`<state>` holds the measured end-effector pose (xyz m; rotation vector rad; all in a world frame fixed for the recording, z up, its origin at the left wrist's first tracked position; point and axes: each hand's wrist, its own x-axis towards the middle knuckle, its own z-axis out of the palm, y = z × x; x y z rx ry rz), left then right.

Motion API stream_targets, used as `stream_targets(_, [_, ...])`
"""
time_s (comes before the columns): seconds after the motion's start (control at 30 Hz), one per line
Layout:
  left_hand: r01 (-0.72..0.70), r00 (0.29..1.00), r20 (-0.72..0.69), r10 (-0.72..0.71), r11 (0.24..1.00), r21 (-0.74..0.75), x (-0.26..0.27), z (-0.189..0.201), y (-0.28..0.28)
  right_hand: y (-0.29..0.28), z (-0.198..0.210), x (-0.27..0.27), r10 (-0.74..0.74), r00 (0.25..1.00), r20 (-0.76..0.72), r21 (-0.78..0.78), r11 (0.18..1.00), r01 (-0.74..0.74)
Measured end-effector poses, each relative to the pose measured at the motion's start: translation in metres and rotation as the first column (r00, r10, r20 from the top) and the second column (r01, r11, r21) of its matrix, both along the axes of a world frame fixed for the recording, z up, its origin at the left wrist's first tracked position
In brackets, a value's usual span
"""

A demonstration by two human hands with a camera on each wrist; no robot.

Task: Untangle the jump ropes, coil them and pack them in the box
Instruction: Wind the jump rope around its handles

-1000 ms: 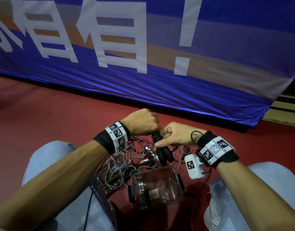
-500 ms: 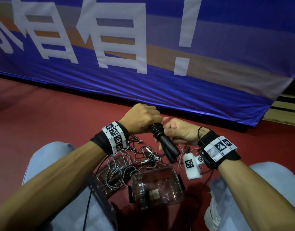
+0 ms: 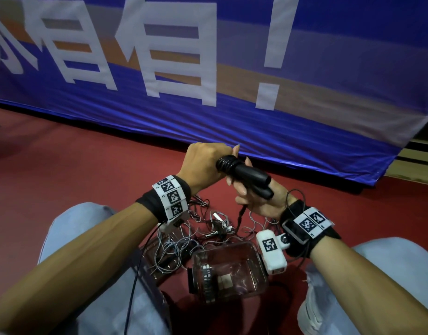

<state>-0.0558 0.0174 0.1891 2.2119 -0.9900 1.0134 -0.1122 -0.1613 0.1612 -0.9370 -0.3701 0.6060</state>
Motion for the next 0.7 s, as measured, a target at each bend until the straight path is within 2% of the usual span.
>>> stream_targets(0.07, [-0.067, 0.993, -0.103, 0.066, 0.998, -0.011, 0.001, 0.000, 0.001, 0.004, -0.001, 0.001, 0.005, 1.000, -0.006, 0.076, 0.997, -0.005])
stream_targets(0.13, [-0.150, 0.962, -0.228, 0.151, 0.988, 0.020, 0.000, 0.000, 0.000, 0.010, 0.001, 0.002, -0.038, 0.998, -0.048, 0.085, 0.995, 0.042])
stream_targets(0.27, [-0.295, 0.815, -0.446, 0.370, 0.927, 0.230, 0.001, 0.002, -0.004, 0.018, 0.006, 0.008, -0.238, 0.963, -0.123, -0.097, 0.969, 0.227])
stream_targets(0.33, [-0.322, 0.764, -0.465, 0.447, 0.889, 0.325, 0.002, -0.003, -0.007, 0.019, 0.001, 0.011, -0.313, 0.939, -0.141, -0.204, 0.937, 0.282])
stream_targets(0.43, [-0.348, 0.695, -0.460, 0.553, 0.818, 0.457, 0.004, -0.016, -0.013, 0.023, -0.013, 0.015, -0.435, 0.864, -0.253, -0.331, 0.878, 0.345])
stream_targets(0.5, [-0.346, 0.656, -0.434, 0.618, 0.757, 0.555, 0.007, -0.024, -0.016, 0.027, -0.018, 0.015, -0.493, 0.826, -0.274, -0.426, 0.832, 0.355])
stream_targets(0.6, [-0.294, 0.595, -0.417, 0.687, 0.668, 0.683, 0.010, -0.029, -0.017, 0.030, -0.020, 0.011, -0.511, 0.837, -0.194, -0.562, 0.758, 0.332])
stream_targets(0.7, [-0.250, 0.587, -0.393, 0.708, 0.620, 0.743, 0.010, -0.032, -0.022, 0.025, -0.022, 0.010, -0.494, 0.869, 0.003, -0.732, 0.592, 0.339])
